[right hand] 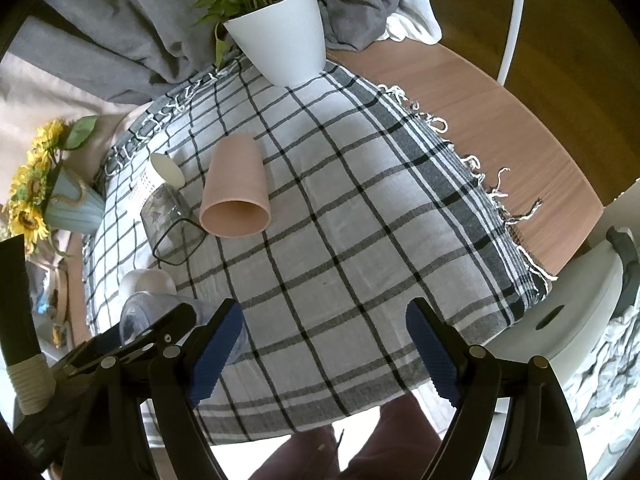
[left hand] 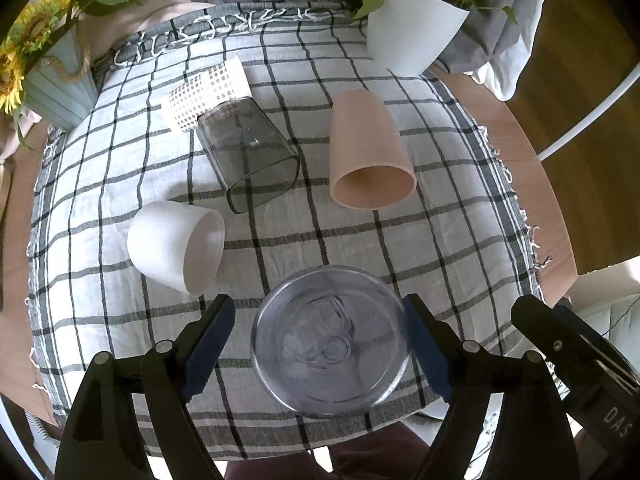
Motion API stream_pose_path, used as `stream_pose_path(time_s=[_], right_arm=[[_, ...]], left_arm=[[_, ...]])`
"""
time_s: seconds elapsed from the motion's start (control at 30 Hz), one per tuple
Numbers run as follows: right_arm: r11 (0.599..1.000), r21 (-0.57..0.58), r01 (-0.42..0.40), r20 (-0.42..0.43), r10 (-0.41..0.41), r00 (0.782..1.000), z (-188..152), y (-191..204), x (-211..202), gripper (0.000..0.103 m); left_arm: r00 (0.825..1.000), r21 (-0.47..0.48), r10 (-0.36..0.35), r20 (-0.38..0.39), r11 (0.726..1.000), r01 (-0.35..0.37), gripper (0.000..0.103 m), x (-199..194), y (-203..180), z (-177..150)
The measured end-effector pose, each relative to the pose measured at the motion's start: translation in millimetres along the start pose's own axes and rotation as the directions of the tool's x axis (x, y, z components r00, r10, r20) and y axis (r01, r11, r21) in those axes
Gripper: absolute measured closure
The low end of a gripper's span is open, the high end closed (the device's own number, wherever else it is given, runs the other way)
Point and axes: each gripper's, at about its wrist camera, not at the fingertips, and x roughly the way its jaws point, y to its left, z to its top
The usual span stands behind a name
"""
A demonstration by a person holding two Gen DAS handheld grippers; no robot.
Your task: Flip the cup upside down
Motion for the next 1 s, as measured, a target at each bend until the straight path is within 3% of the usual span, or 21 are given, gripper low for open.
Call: stream_pose_path(time_s=[0.13,0.27,0.5,0.83,1.0], right_arm=[[1.0,0.0,0.006,0.011,-0.006,1.0,-0.1,1.0,-6.7,0.018],[1.0,-0.015,0.026,0.063,-0.026,0.998,-2.5,3.4,-24.6,0.016],[0.994,-0.105,0.018,0.146,-0.003,0.989,-10.1,22.8,-51.8,0.013],[0.972,-0.233,-0.038,0.159,0.077,0.984,-32.2,61.7,-53.3,0.011],[0.96,-0.277,-0.04,0.164,0.088,0.982,-45.4,74.8,-52.1,0.011]], left_arm=[[0.999,0.0,0.016,0.042,1.0,-0.016,0.017,-16.4,0.2,-4.4],[0.991,-0.02,0.044,0.123,0.999,-0.042,0.008,-42.7,5.2,-13.2],[0.961,-0.113,0.142,0.237,0.987,-0.118,0.001,-78.2,29.0,-32.0],[0.927,-0.201,0.271,0.261,0.954,-0.222,0.0,-91.6,65.9,-62.8],[0.913,-0.211,0.292,0.285,0.948,-0.237,0.0,-99.3,73.6,-74.5]])
